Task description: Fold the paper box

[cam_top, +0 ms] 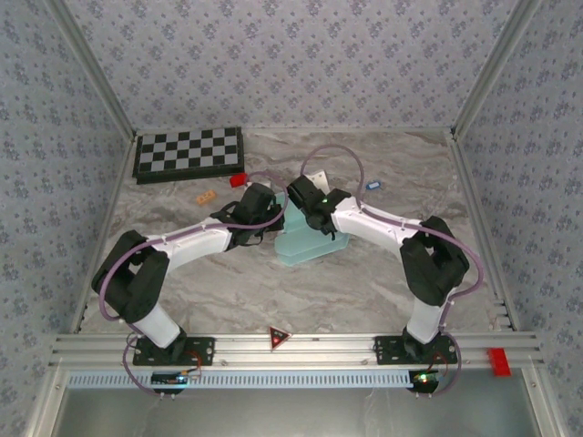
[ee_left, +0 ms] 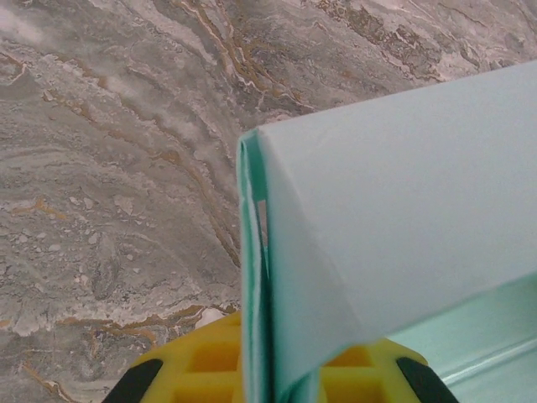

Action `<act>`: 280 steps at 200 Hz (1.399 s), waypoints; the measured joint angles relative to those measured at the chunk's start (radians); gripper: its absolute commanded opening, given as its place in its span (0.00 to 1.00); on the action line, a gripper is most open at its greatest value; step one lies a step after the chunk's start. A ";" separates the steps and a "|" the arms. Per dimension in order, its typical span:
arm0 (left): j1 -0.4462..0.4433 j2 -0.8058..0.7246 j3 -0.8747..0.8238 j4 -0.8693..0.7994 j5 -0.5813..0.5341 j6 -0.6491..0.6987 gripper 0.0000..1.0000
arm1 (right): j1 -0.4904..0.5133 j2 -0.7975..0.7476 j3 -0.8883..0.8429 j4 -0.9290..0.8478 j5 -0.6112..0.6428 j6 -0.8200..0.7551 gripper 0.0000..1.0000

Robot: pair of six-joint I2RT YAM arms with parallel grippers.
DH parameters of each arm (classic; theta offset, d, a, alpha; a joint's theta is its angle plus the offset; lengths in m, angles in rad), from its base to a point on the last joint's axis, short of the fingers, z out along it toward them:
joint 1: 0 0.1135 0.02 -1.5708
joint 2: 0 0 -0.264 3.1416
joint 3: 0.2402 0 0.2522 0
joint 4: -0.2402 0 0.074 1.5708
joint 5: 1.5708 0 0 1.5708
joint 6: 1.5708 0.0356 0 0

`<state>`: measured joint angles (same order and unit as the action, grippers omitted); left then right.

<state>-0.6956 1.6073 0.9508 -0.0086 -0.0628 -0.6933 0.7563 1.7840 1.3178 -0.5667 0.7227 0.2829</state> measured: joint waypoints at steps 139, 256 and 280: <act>0.000 0.006 0.000 -0.017 -0.006 -0.008 0.00 | 0.004 0.070 0.045 -0.030 0.043 0.044 0.11; 0.002 0.013 0.002 -0.018 -0.007 -0.008 0.00 | 0.006 0.064 0.033 -0.014 0.023 0.042 0.17; 0.002 0.018 0.005 -0.024 -0.009 -0.008 0.00 | 0.001 0.033 -0.005 0.008 -0.018 0.016 0.22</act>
<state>-0.6941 1.6249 0.9558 -0.0322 -0.0719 -0.7010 0.7570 1.8168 1.3128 -0.5583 0.7052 0.2993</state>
